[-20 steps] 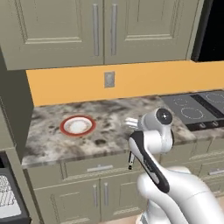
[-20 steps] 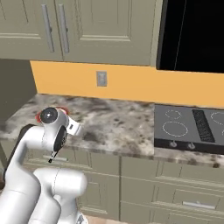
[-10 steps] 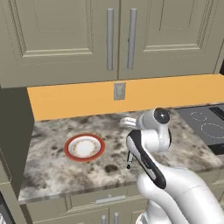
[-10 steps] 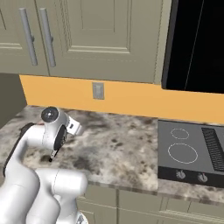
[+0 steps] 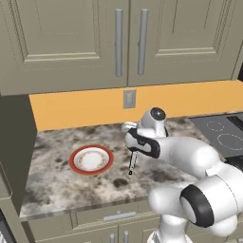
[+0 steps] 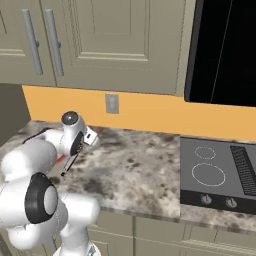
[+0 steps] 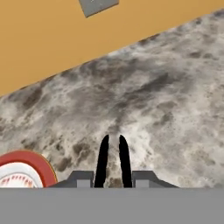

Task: Pick up the tongs from the counter and place them near the plate next to the oven.

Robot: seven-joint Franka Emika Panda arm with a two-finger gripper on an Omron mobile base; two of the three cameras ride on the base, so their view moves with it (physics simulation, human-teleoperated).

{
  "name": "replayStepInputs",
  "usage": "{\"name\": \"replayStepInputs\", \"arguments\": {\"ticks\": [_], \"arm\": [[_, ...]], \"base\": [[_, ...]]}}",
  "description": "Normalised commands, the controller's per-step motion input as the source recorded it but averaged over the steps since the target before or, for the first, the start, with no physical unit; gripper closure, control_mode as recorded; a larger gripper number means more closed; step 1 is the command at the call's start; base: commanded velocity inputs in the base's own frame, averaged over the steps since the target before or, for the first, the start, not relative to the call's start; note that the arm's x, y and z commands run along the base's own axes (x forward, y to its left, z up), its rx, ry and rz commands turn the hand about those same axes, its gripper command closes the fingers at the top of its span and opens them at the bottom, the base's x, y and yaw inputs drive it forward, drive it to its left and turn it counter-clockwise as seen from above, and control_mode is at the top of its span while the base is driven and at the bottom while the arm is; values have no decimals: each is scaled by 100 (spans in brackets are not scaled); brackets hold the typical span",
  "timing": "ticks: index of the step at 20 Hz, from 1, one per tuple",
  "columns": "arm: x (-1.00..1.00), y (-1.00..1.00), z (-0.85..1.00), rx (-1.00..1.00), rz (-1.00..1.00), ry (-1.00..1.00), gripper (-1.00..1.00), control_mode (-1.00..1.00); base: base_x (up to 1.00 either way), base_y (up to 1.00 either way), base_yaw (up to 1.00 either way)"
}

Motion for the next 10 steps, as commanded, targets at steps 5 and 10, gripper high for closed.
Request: {"name": "replayStepInputs", "arguments": {"ticks": [5,10], "arm": [[18,10,-36,0,3,10,100,-100],[0,31,-69,-7,7,13,100,-100]], "base": [[0,0,0],[0,0,0]]}}
